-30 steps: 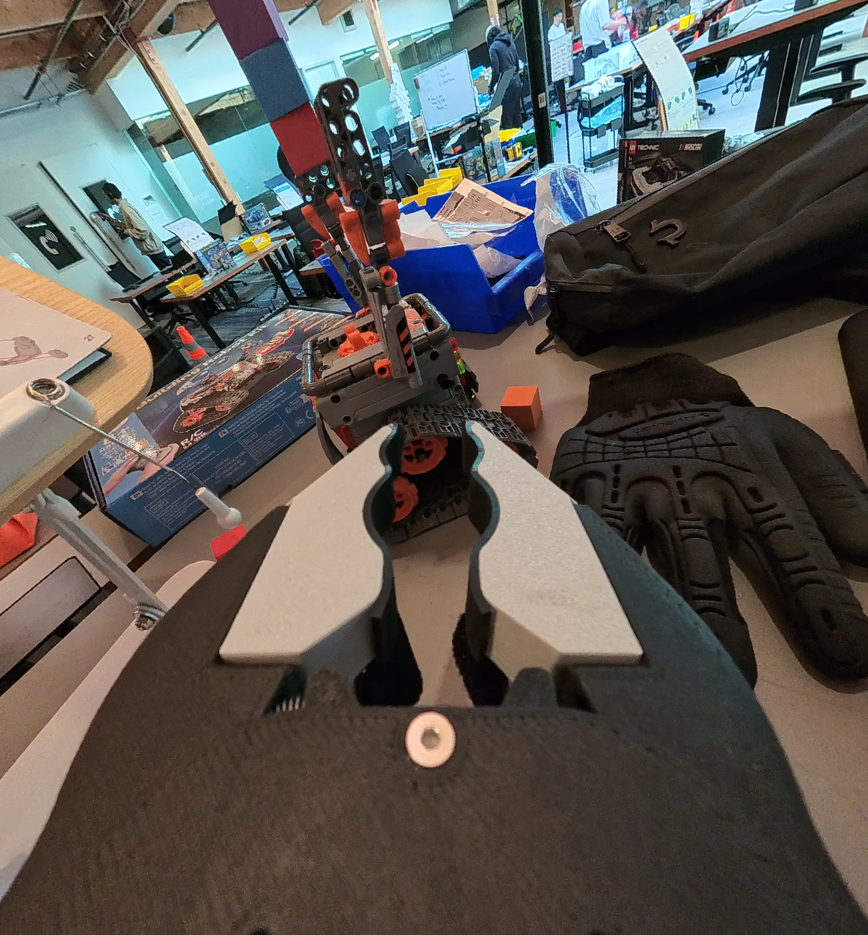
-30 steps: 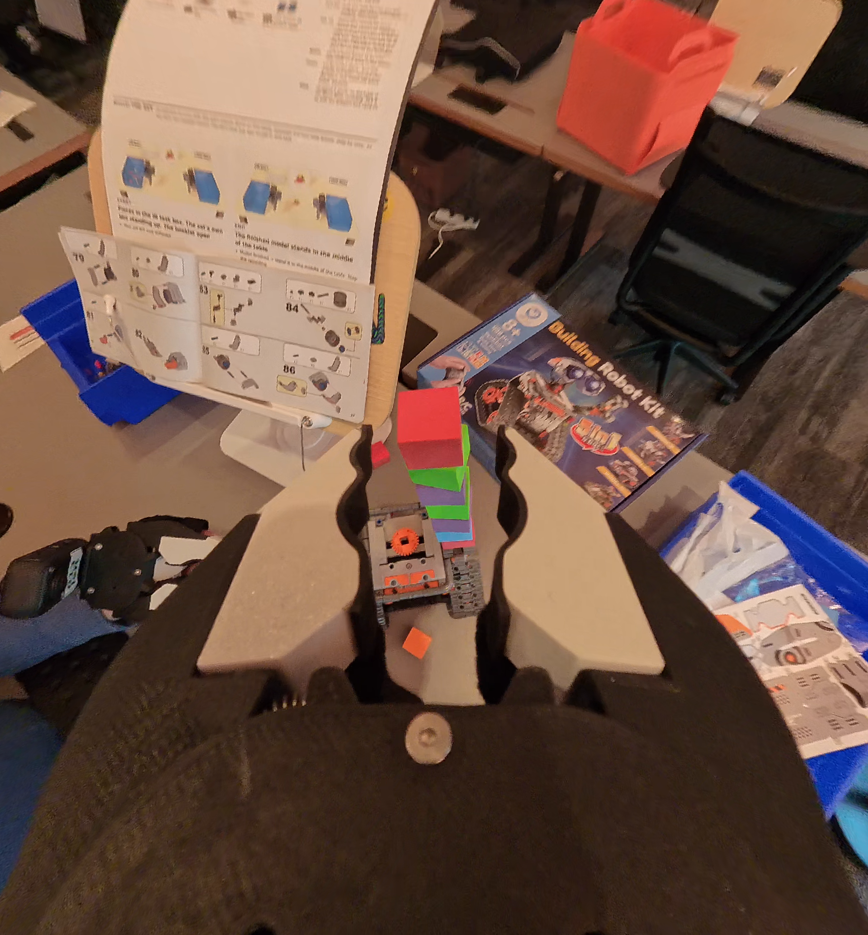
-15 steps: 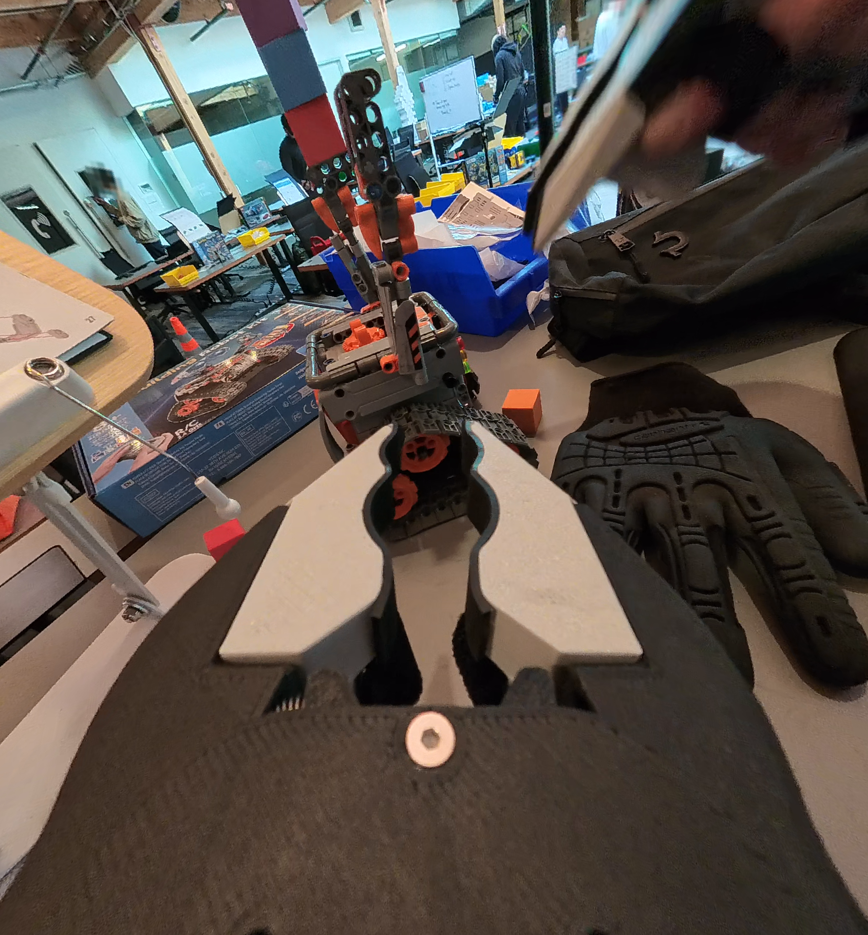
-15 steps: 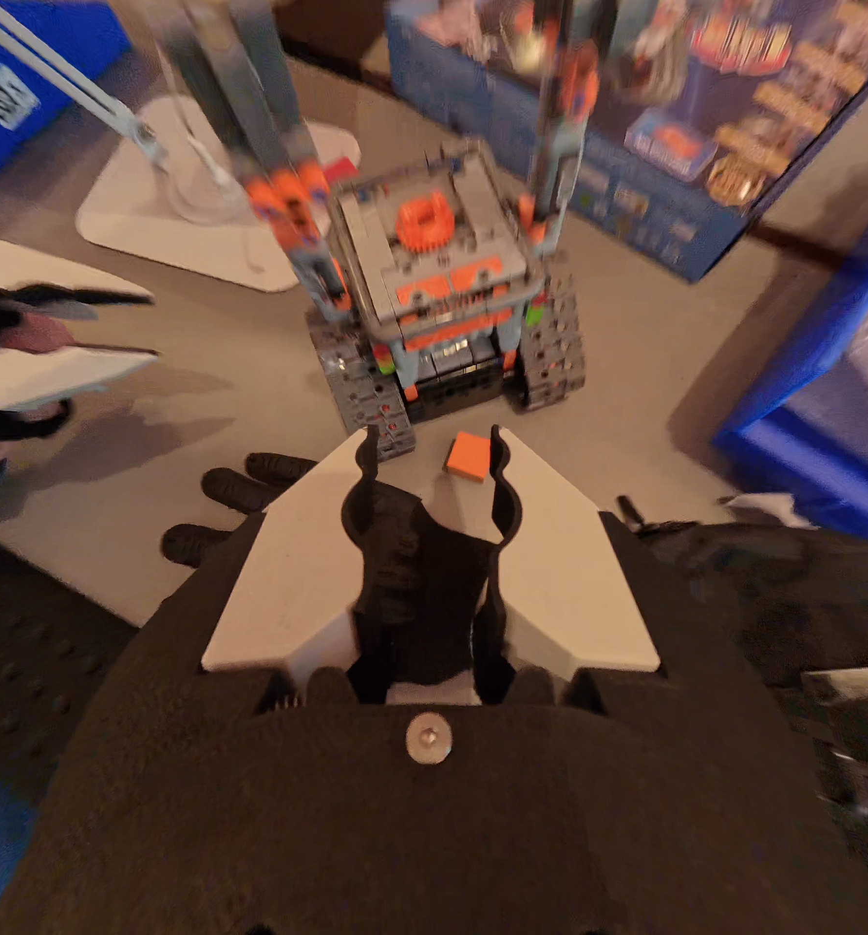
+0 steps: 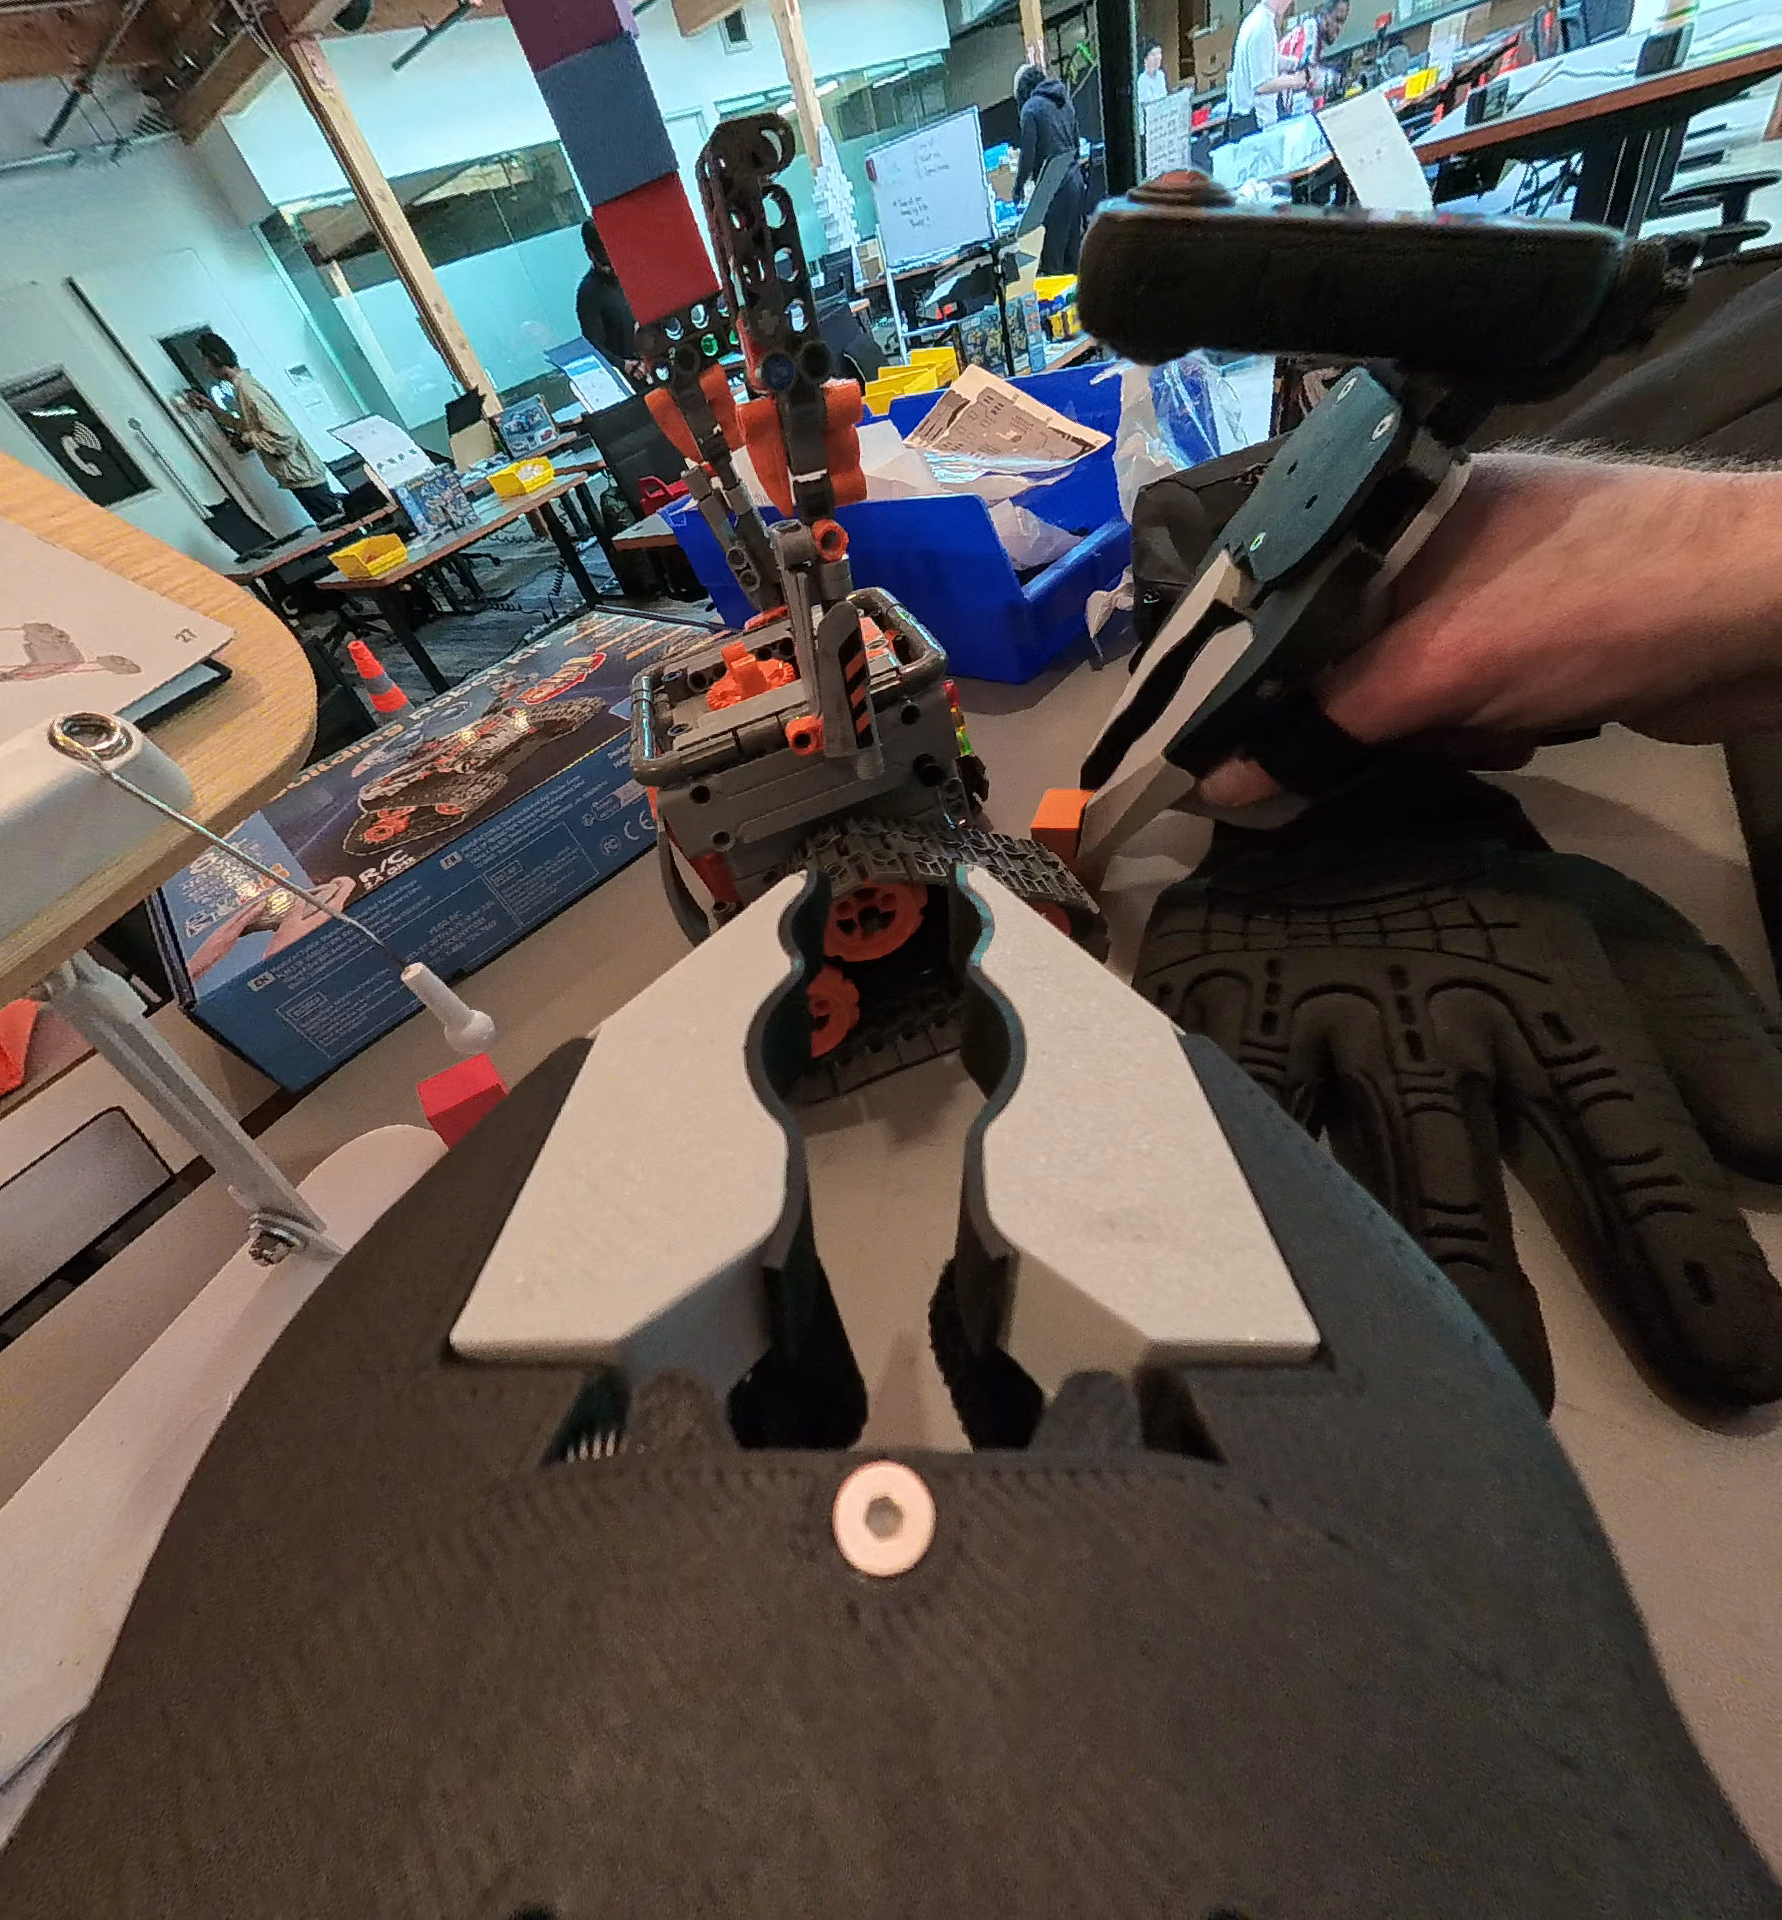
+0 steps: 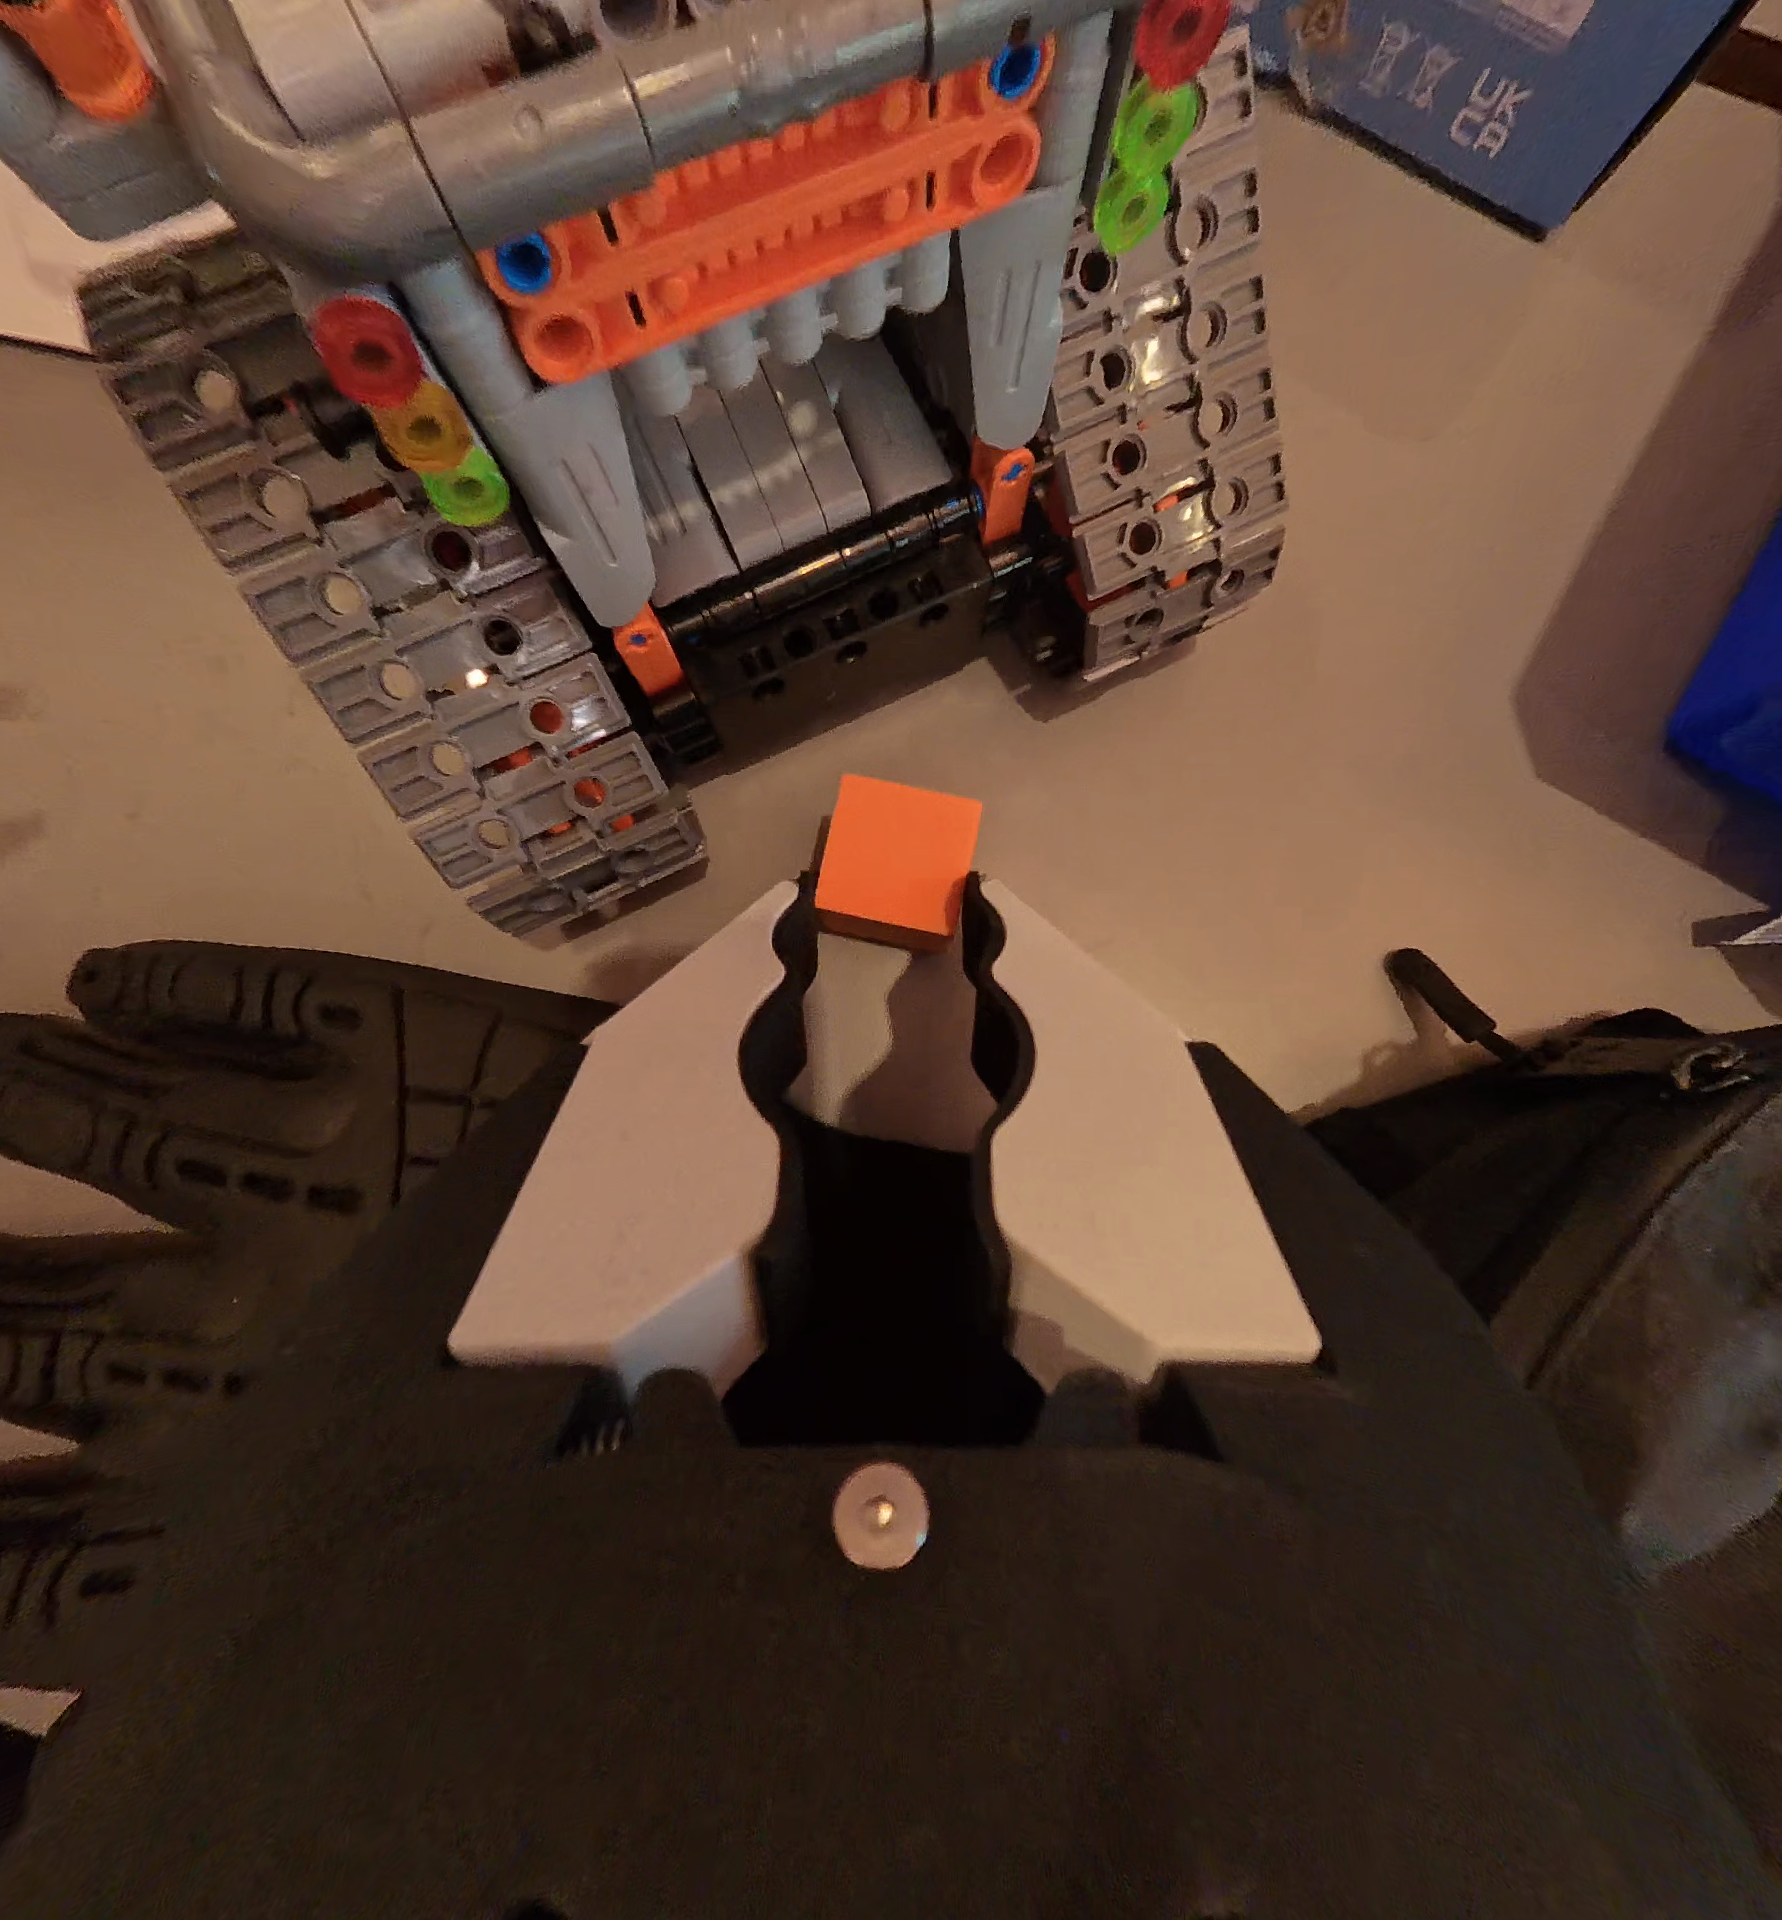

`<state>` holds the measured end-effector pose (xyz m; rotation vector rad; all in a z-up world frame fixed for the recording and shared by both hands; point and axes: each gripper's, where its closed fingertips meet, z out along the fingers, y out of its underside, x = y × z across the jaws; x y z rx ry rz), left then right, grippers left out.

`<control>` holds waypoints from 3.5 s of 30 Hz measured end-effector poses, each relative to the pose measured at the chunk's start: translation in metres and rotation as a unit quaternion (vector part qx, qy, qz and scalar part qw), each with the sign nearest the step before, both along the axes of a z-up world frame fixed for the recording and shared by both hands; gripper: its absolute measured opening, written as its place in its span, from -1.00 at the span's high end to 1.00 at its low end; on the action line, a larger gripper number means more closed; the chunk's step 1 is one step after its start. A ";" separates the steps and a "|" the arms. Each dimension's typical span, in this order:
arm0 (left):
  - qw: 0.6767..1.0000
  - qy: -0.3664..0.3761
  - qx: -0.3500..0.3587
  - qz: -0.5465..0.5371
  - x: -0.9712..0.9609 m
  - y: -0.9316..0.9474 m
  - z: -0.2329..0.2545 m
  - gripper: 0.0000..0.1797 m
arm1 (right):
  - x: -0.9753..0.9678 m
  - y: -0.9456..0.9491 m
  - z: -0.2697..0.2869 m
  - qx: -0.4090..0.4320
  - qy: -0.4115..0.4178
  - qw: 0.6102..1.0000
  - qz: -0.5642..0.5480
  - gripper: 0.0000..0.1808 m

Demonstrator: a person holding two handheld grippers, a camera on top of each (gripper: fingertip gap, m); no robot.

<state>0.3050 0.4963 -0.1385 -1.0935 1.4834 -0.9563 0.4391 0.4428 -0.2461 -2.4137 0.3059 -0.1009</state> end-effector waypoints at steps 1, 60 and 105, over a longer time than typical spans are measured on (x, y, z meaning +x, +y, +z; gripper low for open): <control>1.000 -0.001 0.000 0.000 0.000 0.000 0.000 0.77 | 0.000 0.000 0.004 0.006 0.001 1.000 0.001 0.71; 1.000 -0.007 -0.019 -0.006 -0.001 0.006 0.001 0.75 | 0.027 0.074 0.425 0.068 -0.093 0.977 0.181 0.54; 0.947 0.226 0.014 0.229 0.070 0.182 -0.101 0.72 | -0.013 -0.083 0.275 0.297 -0.060 0.940 0.158 0.75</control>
